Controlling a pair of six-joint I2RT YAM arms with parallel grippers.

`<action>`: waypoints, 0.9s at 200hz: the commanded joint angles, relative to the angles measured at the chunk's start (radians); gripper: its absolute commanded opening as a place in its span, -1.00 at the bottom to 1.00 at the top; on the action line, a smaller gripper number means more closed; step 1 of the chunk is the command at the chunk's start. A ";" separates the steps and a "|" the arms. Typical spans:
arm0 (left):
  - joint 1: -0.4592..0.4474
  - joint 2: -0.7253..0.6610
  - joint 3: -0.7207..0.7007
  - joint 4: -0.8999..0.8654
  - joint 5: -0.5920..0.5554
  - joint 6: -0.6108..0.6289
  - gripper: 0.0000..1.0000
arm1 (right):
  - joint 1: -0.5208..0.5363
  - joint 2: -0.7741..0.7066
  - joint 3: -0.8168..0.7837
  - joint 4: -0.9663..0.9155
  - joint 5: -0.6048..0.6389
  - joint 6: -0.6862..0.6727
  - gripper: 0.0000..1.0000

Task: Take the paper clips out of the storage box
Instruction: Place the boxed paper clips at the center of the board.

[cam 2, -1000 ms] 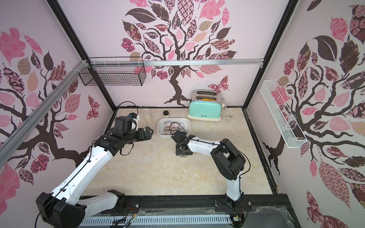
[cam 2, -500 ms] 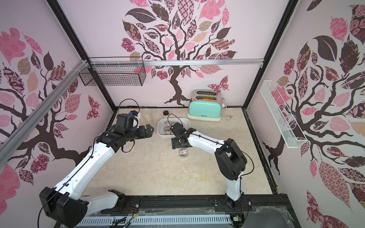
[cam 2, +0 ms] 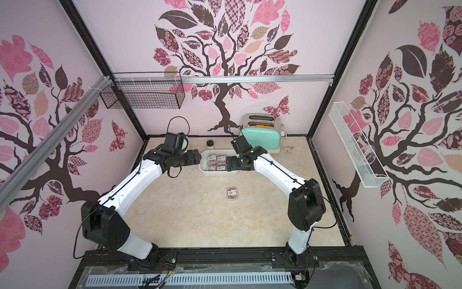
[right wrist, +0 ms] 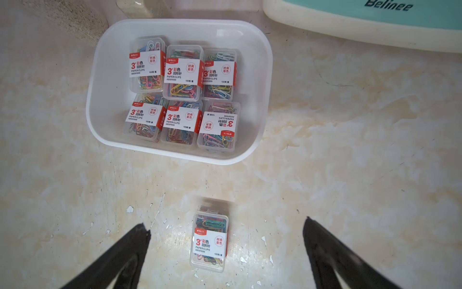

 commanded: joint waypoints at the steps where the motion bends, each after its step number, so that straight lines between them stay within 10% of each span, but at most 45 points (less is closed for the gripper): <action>1: -0.005 0.073 0.069 -0.012 -0.013 0.003 0.63 | -0.004 -0.049 0.025 -0.027 -0.023 -0.020 0.99; 79: -0.026 0.366 0.300 -0.058 -0.004 -0.031 0.25 | -0.029 -0.091 -0.062 -0.003 -0.032 -0.010 0.99; 180: -0.084 0.552 0.393 0.000 -0.129 -0.058 0.58 | -0.054 -0.125 -0.109 0.017 -0.063 -0.001 0.98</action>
